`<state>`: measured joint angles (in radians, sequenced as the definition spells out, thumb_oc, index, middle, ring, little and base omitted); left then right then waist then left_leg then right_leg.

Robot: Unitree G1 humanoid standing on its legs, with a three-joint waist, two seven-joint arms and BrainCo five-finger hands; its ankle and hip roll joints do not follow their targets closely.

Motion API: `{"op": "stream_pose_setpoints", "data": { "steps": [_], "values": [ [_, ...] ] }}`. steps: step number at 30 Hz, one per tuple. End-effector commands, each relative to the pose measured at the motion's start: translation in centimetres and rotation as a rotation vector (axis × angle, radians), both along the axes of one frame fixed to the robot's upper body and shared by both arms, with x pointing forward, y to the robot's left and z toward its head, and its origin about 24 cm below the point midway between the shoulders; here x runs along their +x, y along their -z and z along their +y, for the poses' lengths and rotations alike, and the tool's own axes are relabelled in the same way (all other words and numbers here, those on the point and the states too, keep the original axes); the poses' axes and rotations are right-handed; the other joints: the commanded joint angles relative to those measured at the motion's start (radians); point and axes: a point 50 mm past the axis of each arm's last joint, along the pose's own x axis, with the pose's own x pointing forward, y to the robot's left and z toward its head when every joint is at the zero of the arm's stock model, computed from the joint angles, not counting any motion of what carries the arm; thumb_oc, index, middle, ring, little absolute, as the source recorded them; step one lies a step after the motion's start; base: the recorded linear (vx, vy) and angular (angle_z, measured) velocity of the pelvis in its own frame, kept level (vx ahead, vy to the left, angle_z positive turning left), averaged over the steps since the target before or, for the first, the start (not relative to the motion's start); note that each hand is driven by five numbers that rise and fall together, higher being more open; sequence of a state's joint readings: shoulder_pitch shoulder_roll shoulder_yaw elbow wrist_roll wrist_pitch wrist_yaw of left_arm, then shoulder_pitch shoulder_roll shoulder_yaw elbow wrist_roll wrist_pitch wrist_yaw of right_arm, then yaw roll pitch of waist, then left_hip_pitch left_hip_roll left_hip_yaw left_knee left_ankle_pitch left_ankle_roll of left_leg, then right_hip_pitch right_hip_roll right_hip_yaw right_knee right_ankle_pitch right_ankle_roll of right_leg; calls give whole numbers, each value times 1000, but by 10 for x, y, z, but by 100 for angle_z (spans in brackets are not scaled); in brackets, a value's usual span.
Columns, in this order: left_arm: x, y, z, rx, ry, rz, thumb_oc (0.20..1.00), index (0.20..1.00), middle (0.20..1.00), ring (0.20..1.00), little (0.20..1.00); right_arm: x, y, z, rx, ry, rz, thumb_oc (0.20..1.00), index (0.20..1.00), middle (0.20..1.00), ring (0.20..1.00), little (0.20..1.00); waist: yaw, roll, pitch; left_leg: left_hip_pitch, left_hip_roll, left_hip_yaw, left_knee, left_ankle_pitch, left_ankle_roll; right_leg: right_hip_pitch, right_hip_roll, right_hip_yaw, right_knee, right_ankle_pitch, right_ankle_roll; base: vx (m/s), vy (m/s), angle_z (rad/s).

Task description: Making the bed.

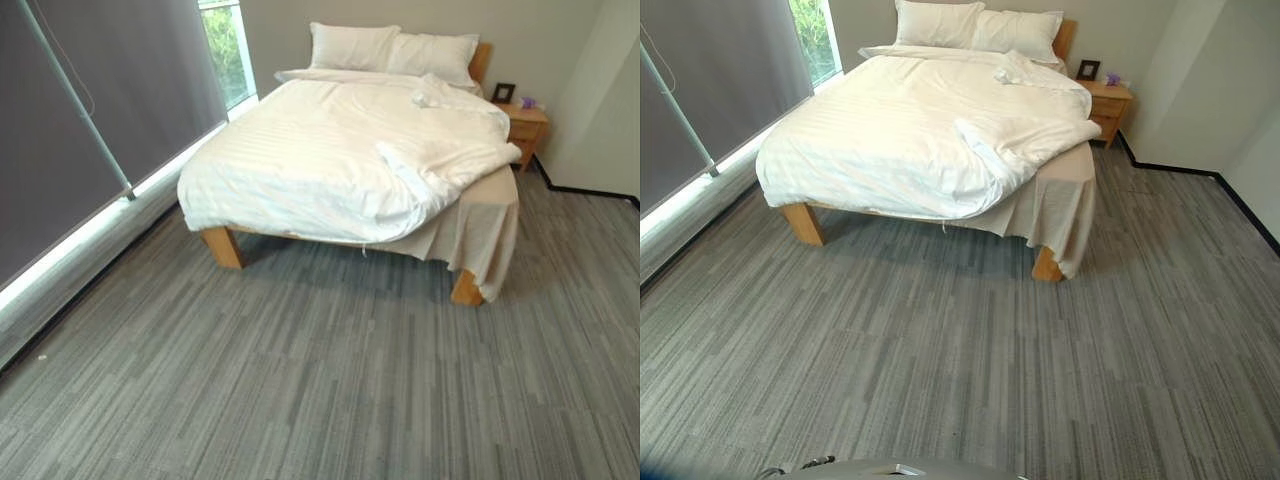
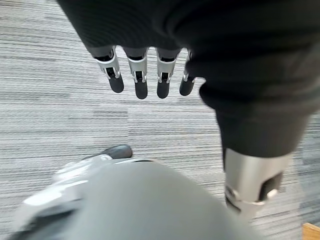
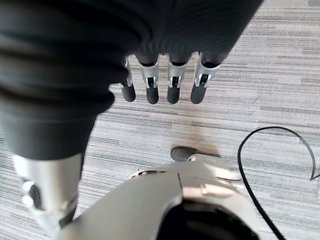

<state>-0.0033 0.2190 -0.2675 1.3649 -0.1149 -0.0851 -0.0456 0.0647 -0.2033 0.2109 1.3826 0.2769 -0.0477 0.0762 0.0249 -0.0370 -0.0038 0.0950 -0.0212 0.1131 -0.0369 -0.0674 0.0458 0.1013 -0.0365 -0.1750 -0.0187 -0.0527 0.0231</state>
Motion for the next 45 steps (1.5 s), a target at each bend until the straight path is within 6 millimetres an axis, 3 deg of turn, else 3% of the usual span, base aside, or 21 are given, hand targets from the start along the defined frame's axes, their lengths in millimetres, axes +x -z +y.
{"op": "stream_pose_setpoints", "data": {
  "steps": [1, 9, 16, 19, 20, 21, 23, 25, 26, 29, 31, 33, 34, 36, 40, 41, 45],
  "values": [
    [29, 0, -28, -66, 43, -54, 1000, 1000, 1000, 1000, 1000, 11, -2, -10, -20, -38, 10, 1000, 1000, 1000, 1000, 1000, -13, -1, 13, 3, 25, 22, -50, 73, -79, 20, -86, 7, -54, 108, 100, 0, 0, 0],
    [29, -1, -26, -55, 25, -60, 1000, 1000, 1000, 1000, 1000, 21, -3, -7, -13, -33, -36, 1000, 1000, 1000, 1000, 1000, -13, -12, 5, 11, 26, 30, -50, 67, -79, 26, -82, 14, -60, 108, 103, 18, 6, -4],
    [24, 0, -23, -50, -2, -43, 1000, 1000, 1000, 1000, 1000, 18, -3, -6, -11, -22, -24, 1000, 1000, 1000, 1000, 1000, -14, -13, -1, 22, 31, 39, -50, 61, -82, 30, -81, 20, -63, 109, 104, 6, 3, -2],
    [29, -1, -23, -48, 1, -52, 1000, 1000, 1000, 1000, 1000, 32, -5, -8, -16, 5, -81, 1000, 1000, 1000, 1000, 1000, -25, -11, 14, 18, 41, 74, -50, 62, -81, -8, -80, 30, -31, 118, 111, -62, -15, -11],
    [34, -3, -19, -35, -10, -75, 1000, 1000, 1000, 1000, 1000, 51, -8, -7, -9, 35, -163, 1000, 1000, 1000, 1000, 1000, -37, -4, 38, 12, 57, 107, -50, 64, -78, -80, -75, 36, 71, 116, 118, -108, -17, -41],
    [34, -3, -19, -35, -10, -75, 1000, 1000, 1000, 1000, 1000, 51, -8, -7, -9, 35, -163, 1000, 1000, 1000, 1000, 1000, -35, -4, 36, 11, 57, 110, -50, 64, -78, -85, -75, 39, 76, 114, 118, -158, -8, -116],
    [47, -9, -2, 12, -80, -123, 1000, 1000, 1000, 1000, 1000, 80, -14, 4, 28, 7, -275, 1000, 1000, 1000, 1000, 1000, -52, -2, 75, 8, 97, 192, -50, 80, -94, -172, -93, -66, 152, 114, 129, -146, -90, -112],
    [44, -12, 16, 65, -120, -117, 1000, 1000, 1000, 1000, 1000, 69, -11, 11, 60, -25, -248, 1000, 1000, 1000, 1000, 1000, -52, -33, 56, 39, 108, 245, -50, 99, -110, -109, -44, -3, 39, 118, 100, 38, -238, -78],
    [44, -12, 16, 65, -120, -117, 1000, 1000, 1000, 1000, 1000, 69, -11, 11, 60, -25, -248, 1000, 1000, 1000, 1000, 1000, -52, -33, 56, 40, 108, 246, -50, 99, -110, -108, -43, -2, 38, 118, 100, 107, -226, -137],
    [75, -23, 20, 53, -232, -243, 1000, 1000, 1000, 1000, 1000, 38, -6, -4, 14, -17, -137, 1000, 1000, 1000, 1000, 1000, -53, -57, 56, -20, 154, 248, 104, 131, -151, -68, -22, -8, -14, 120, 69, 49, -208, -73],
    [109, -32, 0, -19, -227, -353, 1000, 1000, 1000, 1000, 1000, 14, -5, -20, -35, -16, -39, 1000, 1000, 1000, 1000, 1000, -55, -65, 74, -80, 166, 200, 201, 172, -169, -49, -17, -17, -29, 120, 49, -41, -143, 42],
    [129, -39, -23, -100, -143, -421, 1000, 1000, 1000, 1000, 1000, -19, -8, -38, -107, -102, 122, 1000, 1000, 1000, 1000, 1000, -46, -59, 72, -111, 143, 102, 157, 171, -162, -32, -25, -25, -51, 113, 52, 35, -2, 12],
    [126, -36, -37, -170, -183, -423, 1000, 1000, 1000, 1000, 1000, -44, -12, -50, -141, 85, 151, 1000, 1000, 1000, 1000, 1000, -70, -27, 48, -64, 159, 193, 27, 163, -154, -23, -33, -69, -43, 96, 63, 116, 107, 25],
    [114, -30, -37, -165, -198, -383, 1000, 1000, 1000, 1000, 1000, -38, -12, -50, -140, 149, 108, 1000, 1000, 1000, 1000, 1000, -80, -12, 33, -18, 138, 178, -32, 153, -148, -17, -34, -70, -42, 91, 63, 102, 133, 73],
    [68, -12, -24, -101, -158, -205, 1000, 1000, 1000, 1000, 1000, -11, -8, -39, -95, 124, 20, 1000, 1000, 1000, 1000, 1000, -76, -1, 12, 19, 108, 170, -50, 119, -130, 2, -53, -57, -50, 94, 73, 54, 123, 0],
    [68, -12, -24, -101, -158, -205, 1000, 1000, 1000, 1000, 1000, -11, -8, -39, -95, 123, 20, 1000, 1000, 1000, 1000, 1000, -76, -1, 12, 19, 108, 170, -50, 119, -130, 2, -53, -57, -50, 94, 74, 44, 91, 8],
    [16, -1, -6, -44, -176, -26, 1000, 1000, 1000, 1000, 1000, 28, -6, -15, -32, -72, -61, 1000, 1000, 1000, 1000, 1000, -31, -13, 8, 22, 83, 143, -50, 100, -111, 21, -76, -67, -54, 93, 85, 43, 95, 20]
  ]
}}
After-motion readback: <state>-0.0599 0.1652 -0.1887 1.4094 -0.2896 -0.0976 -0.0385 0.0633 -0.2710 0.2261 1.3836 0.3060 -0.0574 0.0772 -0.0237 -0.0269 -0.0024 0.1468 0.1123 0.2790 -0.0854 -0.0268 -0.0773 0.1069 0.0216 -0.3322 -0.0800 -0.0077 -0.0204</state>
